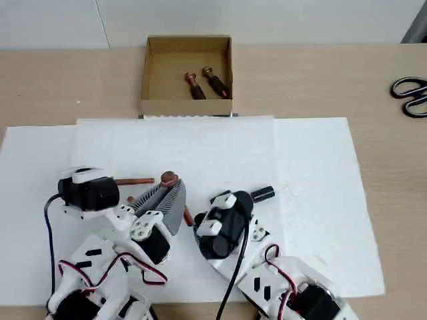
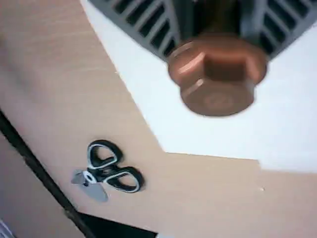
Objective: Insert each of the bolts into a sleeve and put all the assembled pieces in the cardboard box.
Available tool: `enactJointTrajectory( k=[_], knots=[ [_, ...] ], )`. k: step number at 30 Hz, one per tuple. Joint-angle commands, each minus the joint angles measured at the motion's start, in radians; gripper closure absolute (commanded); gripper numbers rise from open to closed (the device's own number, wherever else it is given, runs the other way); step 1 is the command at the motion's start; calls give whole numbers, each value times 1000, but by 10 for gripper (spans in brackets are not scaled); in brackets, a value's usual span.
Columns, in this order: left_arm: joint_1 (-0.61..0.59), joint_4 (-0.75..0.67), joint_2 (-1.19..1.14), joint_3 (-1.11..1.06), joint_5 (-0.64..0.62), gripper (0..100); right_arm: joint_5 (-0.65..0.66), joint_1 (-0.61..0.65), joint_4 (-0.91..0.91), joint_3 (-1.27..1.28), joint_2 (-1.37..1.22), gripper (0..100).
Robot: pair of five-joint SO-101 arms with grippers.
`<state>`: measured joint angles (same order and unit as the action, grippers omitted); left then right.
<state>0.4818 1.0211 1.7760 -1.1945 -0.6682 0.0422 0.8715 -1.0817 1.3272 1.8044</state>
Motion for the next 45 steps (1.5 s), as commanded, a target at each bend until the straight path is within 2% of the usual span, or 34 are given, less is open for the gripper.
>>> enactJointTrajectory(
  k=[1,17,24,27,30,39,45],
  knots=[
    [12,-58,9,-16,0,995,9,16,30,-5,8,996],
    [12,-72,9,-77,0,995,9,18,36,-12,8,996],
    [14,-163,6,-117,0,995,9,18,36,-12,8,996],
    [14,-160,8,-127,0,995,9,18,36,-12,8,996],
    [14,-118,9,-113,18,995,9,18,36,-12,8,996],
    [15,123,9,2,114,995,9,13,74,-12,8,996],
    [123,178,6,1,141,995,9,13,107,-11,7,996]
  ],
)
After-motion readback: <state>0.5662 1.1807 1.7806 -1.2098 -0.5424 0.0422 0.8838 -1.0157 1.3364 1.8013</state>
